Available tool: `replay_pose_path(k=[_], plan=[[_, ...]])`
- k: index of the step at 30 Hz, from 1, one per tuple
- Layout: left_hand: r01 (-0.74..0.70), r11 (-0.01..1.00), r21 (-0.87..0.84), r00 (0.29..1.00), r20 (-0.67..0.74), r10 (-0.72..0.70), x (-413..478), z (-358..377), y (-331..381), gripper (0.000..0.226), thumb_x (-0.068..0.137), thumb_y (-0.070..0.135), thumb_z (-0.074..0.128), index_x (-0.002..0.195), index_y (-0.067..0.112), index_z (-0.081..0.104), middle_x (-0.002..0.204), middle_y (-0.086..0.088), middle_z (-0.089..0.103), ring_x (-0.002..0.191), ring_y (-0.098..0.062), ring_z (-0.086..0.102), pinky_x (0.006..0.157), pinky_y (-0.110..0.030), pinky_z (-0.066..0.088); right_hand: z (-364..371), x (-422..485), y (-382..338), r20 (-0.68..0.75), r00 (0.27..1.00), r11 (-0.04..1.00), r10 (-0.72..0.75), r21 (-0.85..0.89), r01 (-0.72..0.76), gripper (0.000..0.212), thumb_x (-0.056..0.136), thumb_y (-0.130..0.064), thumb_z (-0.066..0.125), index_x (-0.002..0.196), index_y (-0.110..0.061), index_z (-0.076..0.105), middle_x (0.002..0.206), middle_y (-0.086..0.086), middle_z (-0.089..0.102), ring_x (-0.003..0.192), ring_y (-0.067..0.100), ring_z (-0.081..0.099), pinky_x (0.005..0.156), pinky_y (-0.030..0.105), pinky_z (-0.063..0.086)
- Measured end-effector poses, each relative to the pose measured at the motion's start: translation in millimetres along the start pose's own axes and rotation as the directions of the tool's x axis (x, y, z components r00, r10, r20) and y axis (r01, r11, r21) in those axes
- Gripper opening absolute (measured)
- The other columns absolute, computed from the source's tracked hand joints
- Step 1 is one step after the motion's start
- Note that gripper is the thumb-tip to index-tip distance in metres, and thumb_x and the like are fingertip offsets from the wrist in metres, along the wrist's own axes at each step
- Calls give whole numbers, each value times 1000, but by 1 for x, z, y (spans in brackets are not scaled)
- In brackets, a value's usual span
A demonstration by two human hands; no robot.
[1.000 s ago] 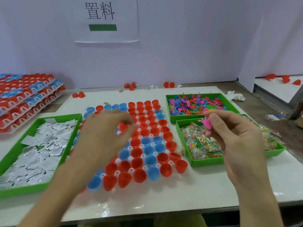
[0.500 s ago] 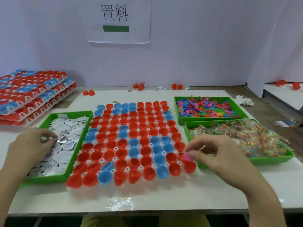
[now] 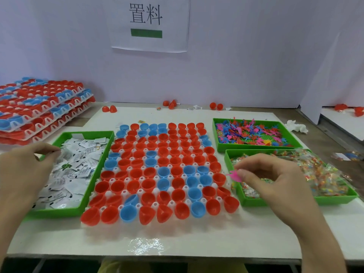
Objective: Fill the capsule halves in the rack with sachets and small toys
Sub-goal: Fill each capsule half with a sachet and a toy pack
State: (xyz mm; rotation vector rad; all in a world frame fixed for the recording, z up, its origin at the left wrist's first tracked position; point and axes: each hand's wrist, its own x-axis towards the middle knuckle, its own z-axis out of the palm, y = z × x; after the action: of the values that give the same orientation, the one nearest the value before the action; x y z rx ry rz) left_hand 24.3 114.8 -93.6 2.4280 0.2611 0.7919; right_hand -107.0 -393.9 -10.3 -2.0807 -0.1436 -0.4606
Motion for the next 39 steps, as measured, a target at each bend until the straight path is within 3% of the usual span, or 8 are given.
replay_pose_path(k=[3,5,10,16,21,28,35,39], plan=[[25,988,-150,999,-24,-29,-1,2,27,14,94,31,64,105,23,66,88,7,66,78,-19,61,89,-51,53,0,0,0,-38,999,998,9,65,-7,22,79,-10,80,81,-32,77,81,-6,76,76,13,72,72,28,58],[66,959,-275,998,34,-59,-8,-5,60,14,95,23,63,108,17,65,103,-5,70,82,-11,60,95,-53,50,1,-1,-5,-69,998,988,11,152,0,16,75,-18,81,84,-30,77,81,-2,76,74,15,73,72,28,59],[-3,825,-565,994,85,62,-85,-47,199,22,74,37,75,95,34,73,91,9,76,69,-8,73,66,-16,58,18,-1,-27,-88,996,925,-25,376,57,20,66,-27,79,86,-29,79,79,1,76,71,14,73,67,17,57],[81,565,-821,982,163,97,-149,-20,281,18,73,9,80,79,27,78,69,2,74,56,-14,71,55,-15,54,41,-9,-52,-68,990,873,-121,468,139,18,65,-26,81,83,-25,79,76,2,75,68,16,71,64,18,56],[220,429,-876,966,256,27,-160,-12,290,13,63,30,77,75,28,79,66,-2,73,59,-9,68,56,-14,51,48,-10,-58,-116,984,901,-132,399,168,15,69,-27,78,83,-28,77,79,-1,75,76,15,71,71,21,57],[258,461,-849,940,331,83,-170,-17,285,15,61,37,77,75,32,79,72,1,75,67,-8,69,61,-15,53,60,-9,-58,-119,986,877,-119,453,161,13,68,-25,79,81,-23,75,79,-2,75,80,15,73,72,20,57],[220,516,-828,929,339,149,-168,-14,280,21,73,9,80,75,30,80,72,1,75,67,-8,69,60,-14,52,66,-7,-57,-240,968,804,-79,559,204,13,69,-23,82,78,-20,72,74,1,73,75,17,73,69,17,55],[217,543,-812,943,319,100,-162,-23,268,16,63,27,78,78,33,80,75,1,76,70,-8,71,61,-14,53,65,-5,-50,-279,960,753,6,633,180,18,67,-31,84,79,-22,74,76,-2,73,77,17,73,73,19,57]])
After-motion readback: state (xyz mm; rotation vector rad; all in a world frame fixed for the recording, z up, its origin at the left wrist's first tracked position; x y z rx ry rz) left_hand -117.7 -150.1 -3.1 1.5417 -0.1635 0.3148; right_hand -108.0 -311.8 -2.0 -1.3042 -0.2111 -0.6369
